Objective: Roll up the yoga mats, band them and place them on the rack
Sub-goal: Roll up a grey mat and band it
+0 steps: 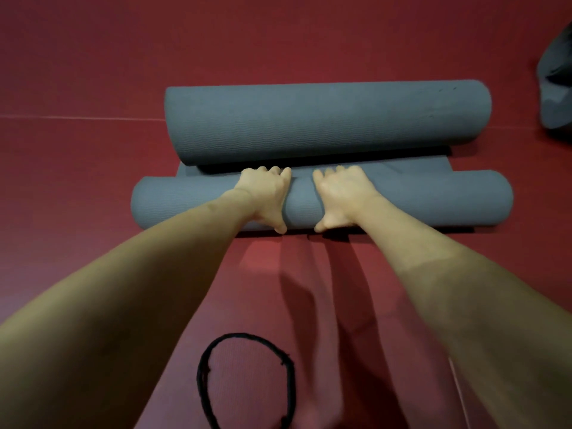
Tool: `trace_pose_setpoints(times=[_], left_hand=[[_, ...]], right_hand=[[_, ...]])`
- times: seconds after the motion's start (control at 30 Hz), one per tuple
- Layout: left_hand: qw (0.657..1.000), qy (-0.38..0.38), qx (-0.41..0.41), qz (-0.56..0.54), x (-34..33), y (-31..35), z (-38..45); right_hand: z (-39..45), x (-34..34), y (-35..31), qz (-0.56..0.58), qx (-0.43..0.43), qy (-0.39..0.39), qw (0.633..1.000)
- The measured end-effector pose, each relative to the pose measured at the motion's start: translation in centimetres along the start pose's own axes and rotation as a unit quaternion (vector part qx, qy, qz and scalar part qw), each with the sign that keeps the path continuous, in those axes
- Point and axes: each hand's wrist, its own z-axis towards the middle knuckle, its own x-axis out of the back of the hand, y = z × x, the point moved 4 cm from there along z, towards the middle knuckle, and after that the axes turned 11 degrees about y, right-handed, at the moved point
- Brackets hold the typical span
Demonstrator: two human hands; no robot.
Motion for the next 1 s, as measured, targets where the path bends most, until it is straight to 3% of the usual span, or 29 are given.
trace_pose_setpoints(times=[0.47,0.83,1.0], left_hand=[[0.999,-0.033,-0.031,-0.009,0.1,4.2,-10.5],[0.991,-0.074,-0.053,-0.099,-0.1,5.5,-16.5],[0.984,-0.067,-0.042,-0.159,-0.5,4.8,-16.4]], right_hand=[[-9.6,2.9,-5.2,0.014,0.043,-0.045,0.998],[-14.7,4.1,-8.0,0.039,0.085,-0.085,0.992],[-14.9,3.1,-6.9,0.112,0.017,-0.139,0.984]])
